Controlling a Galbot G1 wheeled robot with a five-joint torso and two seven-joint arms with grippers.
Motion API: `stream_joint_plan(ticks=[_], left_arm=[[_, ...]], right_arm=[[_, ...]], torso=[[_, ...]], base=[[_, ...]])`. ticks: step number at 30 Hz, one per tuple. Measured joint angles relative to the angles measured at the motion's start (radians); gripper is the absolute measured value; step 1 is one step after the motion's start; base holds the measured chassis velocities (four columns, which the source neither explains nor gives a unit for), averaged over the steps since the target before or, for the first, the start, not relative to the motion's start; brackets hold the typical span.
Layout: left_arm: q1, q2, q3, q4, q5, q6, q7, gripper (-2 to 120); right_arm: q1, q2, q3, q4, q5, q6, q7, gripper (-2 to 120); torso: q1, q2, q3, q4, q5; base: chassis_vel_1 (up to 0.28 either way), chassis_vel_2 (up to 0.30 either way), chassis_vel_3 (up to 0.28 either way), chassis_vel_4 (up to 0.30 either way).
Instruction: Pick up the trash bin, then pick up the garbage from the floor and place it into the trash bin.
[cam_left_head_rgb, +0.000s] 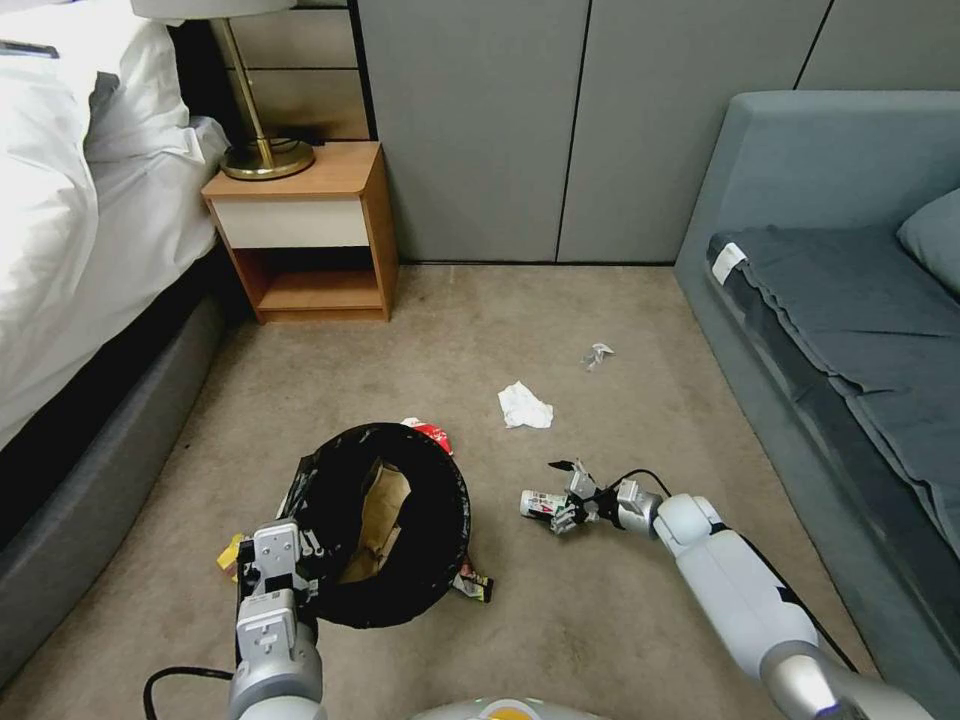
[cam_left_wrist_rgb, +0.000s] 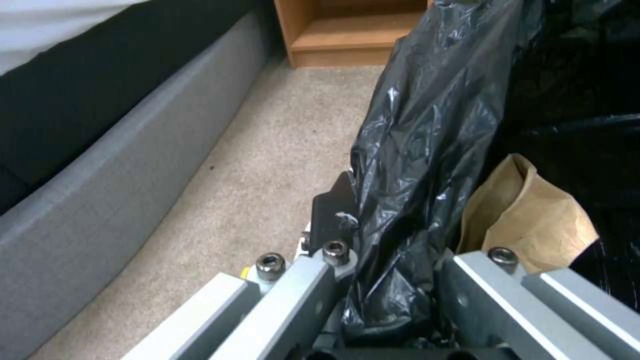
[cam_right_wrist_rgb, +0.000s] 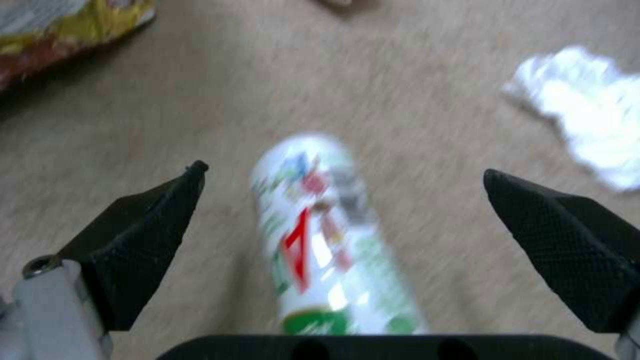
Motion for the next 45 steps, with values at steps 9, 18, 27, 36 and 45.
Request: stream_joint_plan(ticks=[9,18,27,36,45], left_arm=[[0.005,0.000,0.000,0.000,0.000,-0.003,0.000,1],[0.018,0.000,-0.001,-0.012,0.000,-0.011,-0.001,1],[0.020,0.000,0.008,-0.014,0.010,-0.013,-0.001,1],[0.021,0.000,0.011,-0.018,0.012,-0.014,-0.001,1],[0.020,0.000,0.014,-0.018,0.013,-0.015,-0.001,1]], right_arm=[[-0.036,0.016,0.018,-0.037,-0.042,0.001,0.023,100],[-0.046,0.008,0.031,-0.082,-0.045,0.000,0.041,99],[-0.069,-0.008,0.030,-0.054,-0.019,0.002,0.047,84],[-0.097,-0.020,0.020,0.023,0.043,-0.008,0.084,51],[-0.117,-0.026,0.015,0.049,0.060,-0.013,0.097,39]], torso=[[0.000,0.000,0.000,0.0000,0.0001],[0.000,0.000,0.000,0.0005,0.0003],[0.000,0.000,0.000,0.0001,0.0001],[0.000,0.000,0.000,-0.0002,-0.0002],[0.000,0.000,0.000,-0.0001,-0.0001]], base=[[0.000,0.000,0.000,0.000],[0.000,0.000,0.000,0.000],[0.000,0.000,0.000,0.000],[0.000,0.000,0.000,0.000],[0.000,0.000,0.000,0.000]])
